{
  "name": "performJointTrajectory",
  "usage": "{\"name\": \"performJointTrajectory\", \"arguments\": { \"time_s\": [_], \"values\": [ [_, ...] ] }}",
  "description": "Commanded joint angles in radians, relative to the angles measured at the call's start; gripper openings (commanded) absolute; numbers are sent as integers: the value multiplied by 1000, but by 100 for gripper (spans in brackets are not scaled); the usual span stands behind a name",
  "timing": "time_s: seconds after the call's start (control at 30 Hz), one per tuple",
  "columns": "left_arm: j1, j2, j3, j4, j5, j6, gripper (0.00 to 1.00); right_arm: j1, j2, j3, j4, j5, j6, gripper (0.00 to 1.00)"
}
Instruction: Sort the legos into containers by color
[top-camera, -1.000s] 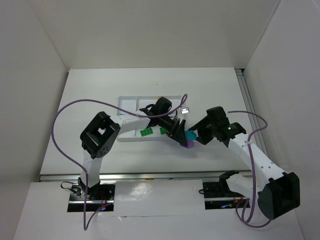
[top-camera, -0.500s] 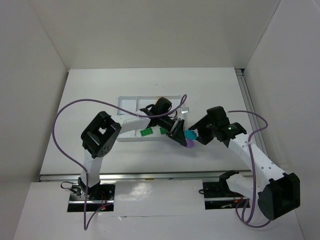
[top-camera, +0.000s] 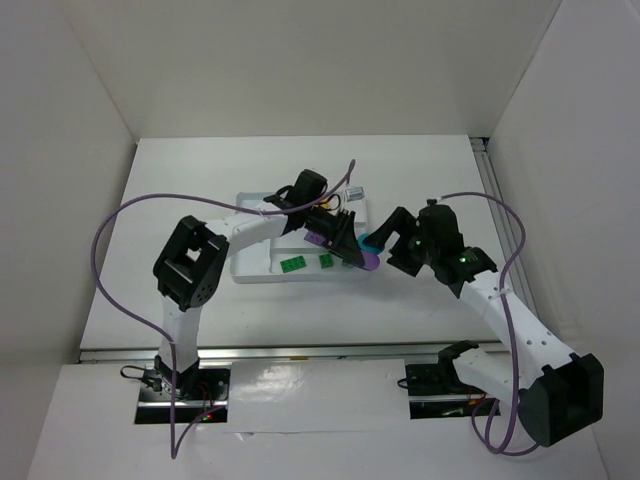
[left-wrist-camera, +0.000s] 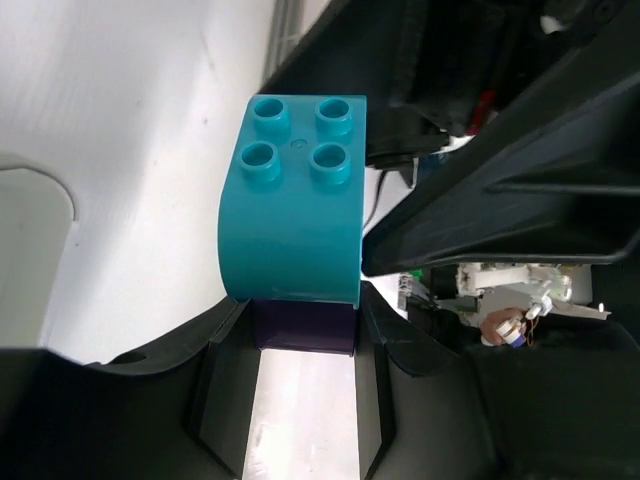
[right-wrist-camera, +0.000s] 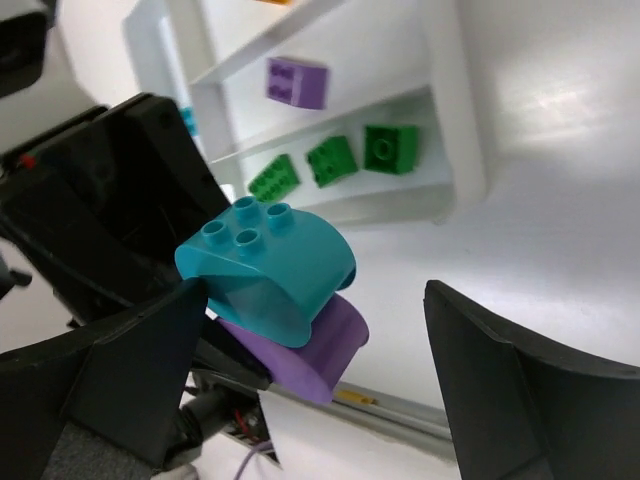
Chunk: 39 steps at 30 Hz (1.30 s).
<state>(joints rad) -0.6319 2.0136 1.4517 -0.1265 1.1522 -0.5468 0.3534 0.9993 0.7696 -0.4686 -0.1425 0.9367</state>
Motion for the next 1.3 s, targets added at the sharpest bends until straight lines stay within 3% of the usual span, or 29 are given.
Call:
{"name": "performJointTrajectory", "arguments": {
  "time_s": [0.0, 0.17, 0.33, 0.5, 0.6, 0.77, 0.97, 1.2, 1.27],
  "values": [
    [26, -64, 44, 4, 132, 2, 0, -4, -4, 20, 160, -95, -173, 95],
    [26, -128, 78, -18, 146, 4, 0, -36, -56, -44, 350, -221, -228, 95],
    [35, -147, 78, -36, 146, 4, 0, -106, -44, -82, 511, -411, -185, 85],
    [35, -147, 78, -36, 126, 4, 0, -151, -44, -105, 561, -473, -167, 59],
    [35, -138, 78, -36, 126, 4, 0, -162, -56, -95, 552, -473, -167, 52],
    [35, -127, 67, -47, 126, 4, 0, -172, -74, -55, 481, -438, -167, 13],
    [78, -136, -32, -58, 116, 41, 0, -218, -93, 2, 323, -204, -176, 3],
    [145, -202, -135, -61, 127, 61, 0, -275, -56, -12, 367, -221, -141, 0],
    [173, -232, -136, -134, 63, 90, 0, -275, -36, -12, 367, -221, -141, 0]
  ]
}}
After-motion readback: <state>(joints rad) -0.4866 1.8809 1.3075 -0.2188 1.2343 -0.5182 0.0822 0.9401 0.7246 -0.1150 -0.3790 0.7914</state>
